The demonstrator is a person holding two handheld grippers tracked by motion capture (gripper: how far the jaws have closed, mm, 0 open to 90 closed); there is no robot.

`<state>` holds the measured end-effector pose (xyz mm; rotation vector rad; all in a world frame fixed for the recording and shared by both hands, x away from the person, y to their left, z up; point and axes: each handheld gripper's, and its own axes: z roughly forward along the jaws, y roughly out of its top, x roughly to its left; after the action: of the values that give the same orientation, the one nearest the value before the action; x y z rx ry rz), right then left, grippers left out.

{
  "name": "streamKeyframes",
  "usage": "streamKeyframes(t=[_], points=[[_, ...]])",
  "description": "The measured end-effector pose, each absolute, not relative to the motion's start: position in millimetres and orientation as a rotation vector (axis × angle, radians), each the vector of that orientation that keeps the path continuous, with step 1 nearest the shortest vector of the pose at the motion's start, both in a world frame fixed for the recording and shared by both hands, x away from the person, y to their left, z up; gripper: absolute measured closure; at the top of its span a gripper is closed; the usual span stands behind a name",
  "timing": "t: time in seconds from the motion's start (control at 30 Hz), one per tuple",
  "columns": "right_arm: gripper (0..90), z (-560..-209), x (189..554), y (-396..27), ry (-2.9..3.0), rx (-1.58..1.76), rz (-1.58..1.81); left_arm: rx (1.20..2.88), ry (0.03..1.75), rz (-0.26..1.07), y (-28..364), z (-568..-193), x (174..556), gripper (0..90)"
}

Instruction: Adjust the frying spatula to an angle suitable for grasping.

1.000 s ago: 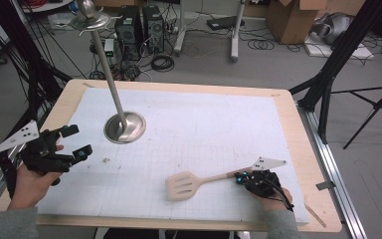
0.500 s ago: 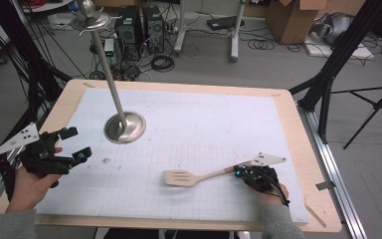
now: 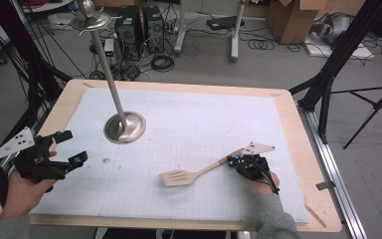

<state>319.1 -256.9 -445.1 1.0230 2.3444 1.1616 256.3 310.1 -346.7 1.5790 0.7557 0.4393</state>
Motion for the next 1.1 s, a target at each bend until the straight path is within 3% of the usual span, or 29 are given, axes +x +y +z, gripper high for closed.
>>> streamKeyframes(t=[0.5, 1.1], points=[[90.0, -443.0, 340.7, -240.9, 2.352, 1.014, 1.142, 1.586, 0.75, 0.436, 309.8, -346.7, 256.8, 1.7], [90.0, -439.7, 339.2, -159.6, 2.543, 0.69, 1.106, 1.568, 0.783, 0.452, 321.0, -348.8, 246.9, 1.8]])
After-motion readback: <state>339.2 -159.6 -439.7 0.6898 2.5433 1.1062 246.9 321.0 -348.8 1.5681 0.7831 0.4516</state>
